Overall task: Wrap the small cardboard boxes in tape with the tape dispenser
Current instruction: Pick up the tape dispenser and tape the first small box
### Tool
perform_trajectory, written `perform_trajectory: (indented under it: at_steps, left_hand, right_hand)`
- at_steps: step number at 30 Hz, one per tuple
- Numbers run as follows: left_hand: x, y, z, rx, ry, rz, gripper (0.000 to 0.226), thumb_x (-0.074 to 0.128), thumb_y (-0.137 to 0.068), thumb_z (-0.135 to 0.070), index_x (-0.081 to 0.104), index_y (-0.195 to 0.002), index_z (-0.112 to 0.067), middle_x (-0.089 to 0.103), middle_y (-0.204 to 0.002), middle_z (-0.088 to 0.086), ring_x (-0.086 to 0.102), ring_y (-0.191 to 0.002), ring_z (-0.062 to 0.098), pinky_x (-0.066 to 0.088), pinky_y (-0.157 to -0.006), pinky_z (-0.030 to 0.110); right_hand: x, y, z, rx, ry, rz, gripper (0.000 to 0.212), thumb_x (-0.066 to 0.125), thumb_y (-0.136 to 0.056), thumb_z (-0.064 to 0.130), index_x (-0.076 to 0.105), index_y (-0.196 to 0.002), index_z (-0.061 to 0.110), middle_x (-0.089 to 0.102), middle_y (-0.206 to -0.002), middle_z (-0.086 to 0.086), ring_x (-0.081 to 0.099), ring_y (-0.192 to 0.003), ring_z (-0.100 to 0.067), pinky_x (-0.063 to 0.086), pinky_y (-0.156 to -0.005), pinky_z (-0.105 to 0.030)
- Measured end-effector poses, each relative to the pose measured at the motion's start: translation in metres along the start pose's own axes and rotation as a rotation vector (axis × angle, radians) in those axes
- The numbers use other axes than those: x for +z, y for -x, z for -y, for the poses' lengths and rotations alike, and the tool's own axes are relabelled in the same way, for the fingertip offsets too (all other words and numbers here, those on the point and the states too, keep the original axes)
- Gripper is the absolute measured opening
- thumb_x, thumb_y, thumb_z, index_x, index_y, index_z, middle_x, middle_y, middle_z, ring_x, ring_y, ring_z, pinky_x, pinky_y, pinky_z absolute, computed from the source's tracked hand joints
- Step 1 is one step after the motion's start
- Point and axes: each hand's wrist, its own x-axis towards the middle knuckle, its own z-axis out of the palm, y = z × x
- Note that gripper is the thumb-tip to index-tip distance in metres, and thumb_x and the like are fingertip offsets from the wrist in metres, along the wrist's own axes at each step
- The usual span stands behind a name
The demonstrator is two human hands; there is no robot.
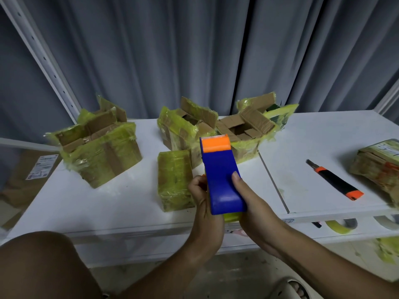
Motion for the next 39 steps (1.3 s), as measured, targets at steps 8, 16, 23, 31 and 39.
perform_trajectory:
  at_steps: [8, 16, 23, 31, 39]
  left_hand:
    - [-0.001, -0.007, -0.008, 0.072, 0.201, 0.06, 0.015, 0.047, -0.102, -0.017, 0.038, -0.112, -0.025, 0.056, -0.109, -0.011, 0.06, -0.097, 0.004, 0.052, -0.08, 0.022]
    - [-0.052, -0.043, -0.036, 0.041, 0.055, -0.189, 0.016, 0.051, -0.099, -0.039, 0.055, -0.102, -0.023, 0.065, -0.072, -0.013, 0.06, -0.067, 0.006, 0.05, -0.059, 0.021]
    - [-0.078, -0.06, -0.043, -0.144, 0.056, -0.162, 0.02, 0.06, -0.095, -0.038, 0.068, -0.098, -0.02, 0.068, -0.076, -0.008, 0.061, -0.071, 0.009, 0.049, -0.06, 0.027]
    - [-0.088, -0.058, -0.043, -0.003, -0.145, -0.233, 0.016, 0.062, -0.095, -0.028, 0.065, -0.081, -0.019, 0.066, -0.069, -0.011, 0.064, -0.068, 0.004, 0.052, -0.068, 0.035]
    - [-0.094, -0.055, -0.042, 0.031, -0.125, -0.25, 0.01, 0.061, -0.094, -0.011, 0.067, -0.088, -0.017, 0.072, -0.08, 0.002, 0.07, -0.071, 0.01, 0.052, -0.056, 0.02]
  right_hand:
    - [0.003, 0.007, 0.013, -0.033, -0.097, -0.192, 0.052, 0.076, -0.082, 0.04, 0.065, -0.119, 0.005, 0.074, -0.11, -0.012, 0.072, -0.105, -0.027, 0.054, -0.094, -0.044]
    - [-0.031, 0.003, 0.039, -0.043, 0.079, -0.017, 0.064, 0.095, -0.044, 0.054, 0.077, -0.087, 0.01, 0.076, -0.1, -0.016, 0.071, -0.083, -0.021, 0.059, -0.068, -0.026]
    - [-0.028, 0.002, 0.044, 0.055, 0.047, 0.004, 0.042, 0.065, -0.072, 0.03, 0.068, -0.105, 0.004, 0.076, -0.103, -0.009, 0.072, -0.088, -0.019, 0.058, -0.069, -0.027]
    - [-0.01, -0.001, 0.039, 0.061, 0.497, -0.084, 0.066, 0.067, -0.072, 0.069, 0.071, -0.093, 0.006, 0.074, -0.086, -0.01, 0.068, -0.072, -0.019, 0.049, -0.065, -0.025]
    - [-0.016, -0.003, 0.051, 0.001, 0.745, -0.068, 0.069, 0.06, -0.063, 0.073, 0.076, -0.091, 0.013, 0.076, -0.08, -0.003, 0.073, -0.075, -0.025, 0.049, -0.063, -0.025]
